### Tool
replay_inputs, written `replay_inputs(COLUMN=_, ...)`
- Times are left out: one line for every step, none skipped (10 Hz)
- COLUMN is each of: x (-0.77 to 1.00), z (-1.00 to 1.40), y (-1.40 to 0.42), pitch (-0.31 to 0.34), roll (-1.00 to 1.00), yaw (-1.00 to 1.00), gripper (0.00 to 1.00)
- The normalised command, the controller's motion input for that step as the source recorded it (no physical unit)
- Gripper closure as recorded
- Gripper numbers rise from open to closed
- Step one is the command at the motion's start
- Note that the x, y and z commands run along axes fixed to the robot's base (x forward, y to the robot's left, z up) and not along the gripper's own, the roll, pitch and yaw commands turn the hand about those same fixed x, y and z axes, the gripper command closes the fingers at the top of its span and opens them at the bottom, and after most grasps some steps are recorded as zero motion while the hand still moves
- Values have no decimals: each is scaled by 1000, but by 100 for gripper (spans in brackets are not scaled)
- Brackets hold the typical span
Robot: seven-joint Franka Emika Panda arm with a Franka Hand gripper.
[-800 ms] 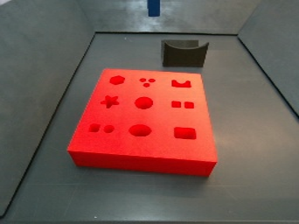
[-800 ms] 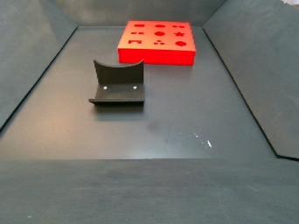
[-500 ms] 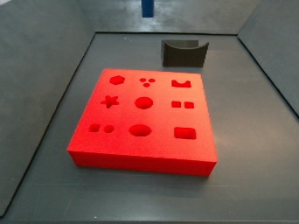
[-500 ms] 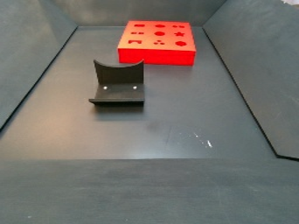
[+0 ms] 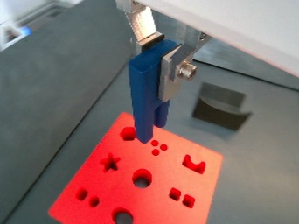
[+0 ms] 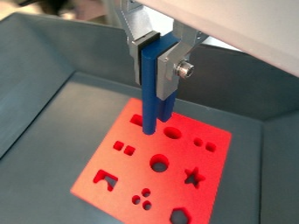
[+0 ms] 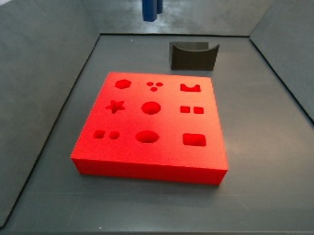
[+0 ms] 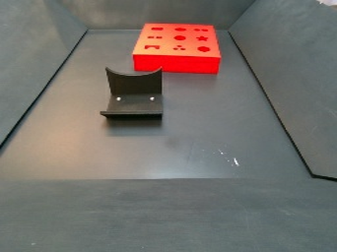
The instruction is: Insert the square-circle object.
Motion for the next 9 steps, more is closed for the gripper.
replay_inputs(x=0, z=0, y=0, pitch=0, roll=46, yaw=-1000, gripper=100)
replay_inputs(x=0, z=0, y=0, pitch=0, roll=47, yaw=-1000, gripper=100)
replay_inputs(x=0, z=0, y=0, pitch=0, roll=47, yaw=-1000, gripper=100)
replay_inputs(x=0, z=0, y=0, pitch=0, roll=44, yaw=-1000, gripper=100)
replay_inputs(x=0, z=-160, y=-557, pitch=-57, roll=0, yaw=-726, gripper=100)
replay_inputs(x=-3, z=-377, y=-886, pitch=-151, roll=4, yaw=-434, gripper=100)
replay_inputs(x=-46, z=-466, y=-991, pitch=-167, roll=13, yaw=-337, gripper=100)
replay_inputs(x=-29, z=-571, y=-411, pitch=-119, roll=41, yaw=-860, gripper=100)
replay_inputs(x=-3, z=-749, y=0, pitch=-30, roll=23, yaw=-1000, gripper=100)
